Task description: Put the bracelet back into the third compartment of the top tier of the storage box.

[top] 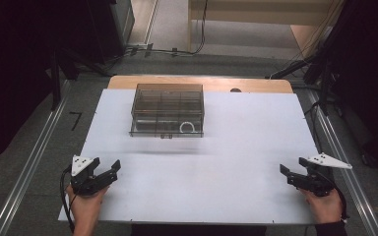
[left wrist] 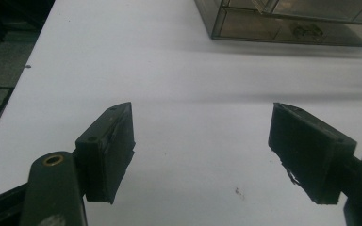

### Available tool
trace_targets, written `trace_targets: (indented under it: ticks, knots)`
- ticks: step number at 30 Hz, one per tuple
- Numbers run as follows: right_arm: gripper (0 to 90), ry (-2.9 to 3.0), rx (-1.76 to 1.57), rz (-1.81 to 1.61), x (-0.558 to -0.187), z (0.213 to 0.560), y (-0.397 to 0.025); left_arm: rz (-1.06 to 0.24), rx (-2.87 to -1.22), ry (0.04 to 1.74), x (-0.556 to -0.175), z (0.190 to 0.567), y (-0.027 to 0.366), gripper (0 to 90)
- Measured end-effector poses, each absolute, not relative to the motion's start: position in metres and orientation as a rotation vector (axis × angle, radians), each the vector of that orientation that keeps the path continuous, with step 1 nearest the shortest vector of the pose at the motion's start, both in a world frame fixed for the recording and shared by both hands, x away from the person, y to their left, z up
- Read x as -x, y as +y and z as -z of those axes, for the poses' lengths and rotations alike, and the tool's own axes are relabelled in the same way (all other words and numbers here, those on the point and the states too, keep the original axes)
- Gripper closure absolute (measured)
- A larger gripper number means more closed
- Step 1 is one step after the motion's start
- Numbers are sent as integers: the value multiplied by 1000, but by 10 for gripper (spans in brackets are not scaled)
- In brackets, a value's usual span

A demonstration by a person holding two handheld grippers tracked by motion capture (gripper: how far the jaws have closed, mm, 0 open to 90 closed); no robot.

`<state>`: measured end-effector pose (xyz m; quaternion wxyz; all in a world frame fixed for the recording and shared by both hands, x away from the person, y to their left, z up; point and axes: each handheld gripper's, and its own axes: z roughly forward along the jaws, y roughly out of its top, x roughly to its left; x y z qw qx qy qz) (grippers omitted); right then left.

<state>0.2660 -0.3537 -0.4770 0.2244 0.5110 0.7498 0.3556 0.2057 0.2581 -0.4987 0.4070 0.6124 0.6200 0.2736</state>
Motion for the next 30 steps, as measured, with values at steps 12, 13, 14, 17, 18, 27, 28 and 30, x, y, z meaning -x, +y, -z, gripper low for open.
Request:
trace_targets:
  ticks: [12, 13, 14, 17, 18, 27, 28, 30]
  knots:
    - [198, 2042, -1439, -967, -264, 478, -362, -693, -1556, 1541, -203, 496, 253, 236]
    - [198, 2040, -1442, -971, -264, 478, -363, -693, -1553, 1539, -203, 496, 253, 236]
    - [198, 2038, -1447, -969, -263, 478, -363, -694, -1554, 1538, -203, 496, 252, 236]
    - [198, 2032, -1450, -965, -263, 478, -365, -695, -1562, 1529, -202, 495, 250, 236]
    - [198, 2030, -1453, -964, -263, 478, -366, -694, -1565, 1523, -202, 495, 250, 236]
    - [199, 2017, -1480, -952, -261, 480, -370, -691, -1588, 1487, -197, 491, 241, 236]
    - [198, 2016, -1481, -953, -261, 480, -371, -692, -1590, 1481, -196, 490, 240, 236]
    - [198, 2014, -1485, -955, -261, 480, -372, -691, -1588, 1469, -195, 488, 239, 236]
